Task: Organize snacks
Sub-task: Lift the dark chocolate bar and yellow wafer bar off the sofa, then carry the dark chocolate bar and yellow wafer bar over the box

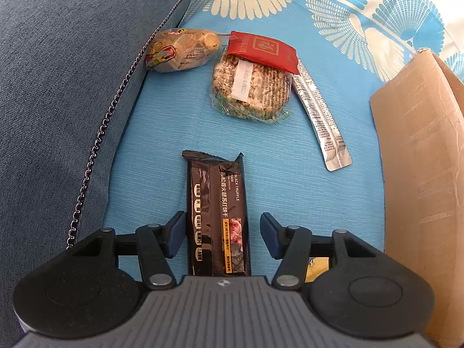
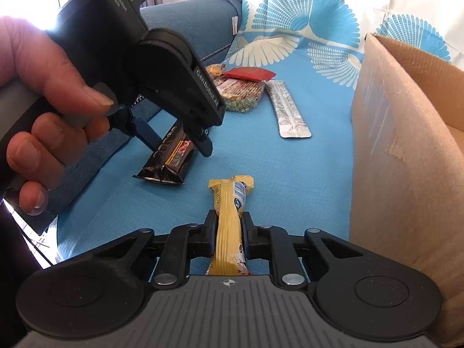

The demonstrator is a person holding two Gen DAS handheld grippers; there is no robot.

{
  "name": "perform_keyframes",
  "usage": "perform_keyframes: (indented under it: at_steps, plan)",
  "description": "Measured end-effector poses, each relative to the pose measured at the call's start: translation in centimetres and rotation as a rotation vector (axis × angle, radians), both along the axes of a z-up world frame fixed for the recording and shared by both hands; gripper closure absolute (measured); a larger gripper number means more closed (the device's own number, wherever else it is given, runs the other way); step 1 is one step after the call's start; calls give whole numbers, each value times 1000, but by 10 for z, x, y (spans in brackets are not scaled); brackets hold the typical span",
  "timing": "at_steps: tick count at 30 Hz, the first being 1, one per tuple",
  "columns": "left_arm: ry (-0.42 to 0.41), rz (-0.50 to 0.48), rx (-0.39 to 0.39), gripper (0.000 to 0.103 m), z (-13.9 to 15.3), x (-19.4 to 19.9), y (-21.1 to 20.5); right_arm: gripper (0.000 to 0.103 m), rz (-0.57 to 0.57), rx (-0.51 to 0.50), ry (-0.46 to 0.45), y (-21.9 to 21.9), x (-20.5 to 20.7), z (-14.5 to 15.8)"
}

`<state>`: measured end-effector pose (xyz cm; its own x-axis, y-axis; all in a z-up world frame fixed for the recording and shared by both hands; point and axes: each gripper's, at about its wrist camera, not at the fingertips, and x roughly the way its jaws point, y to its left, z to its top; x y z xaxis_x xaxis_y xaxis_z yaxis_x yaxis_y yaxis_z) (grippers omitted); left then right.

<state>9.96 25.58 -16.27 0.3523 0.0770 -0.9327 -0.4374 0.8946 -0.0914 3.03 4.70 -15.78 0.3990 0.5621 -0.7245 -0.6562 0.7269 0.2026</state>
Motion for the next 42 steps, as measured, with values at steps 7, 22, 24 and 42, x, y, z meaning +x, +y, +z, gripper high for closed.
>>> perform_keyframes:
  at_steps: [7, 22, 24, 42]
  plan:
    - [2, -13, 6, 44, -1, 1, 0, 86, 1, -23, 18, 2, 2, -4]
    - [-14, -33, 27, 60, 4, -8, 0, 86, -13, -3, -49, 0, -4, 10]
    - [-29, -31, 29, 60, 9, -11, 0, 86, -16, 1, -62, -1, -6, 15]
    - [-143, 17, 25, 60, 51, -31, 5, 86, -57, 88, -204, -17, -17, 64]
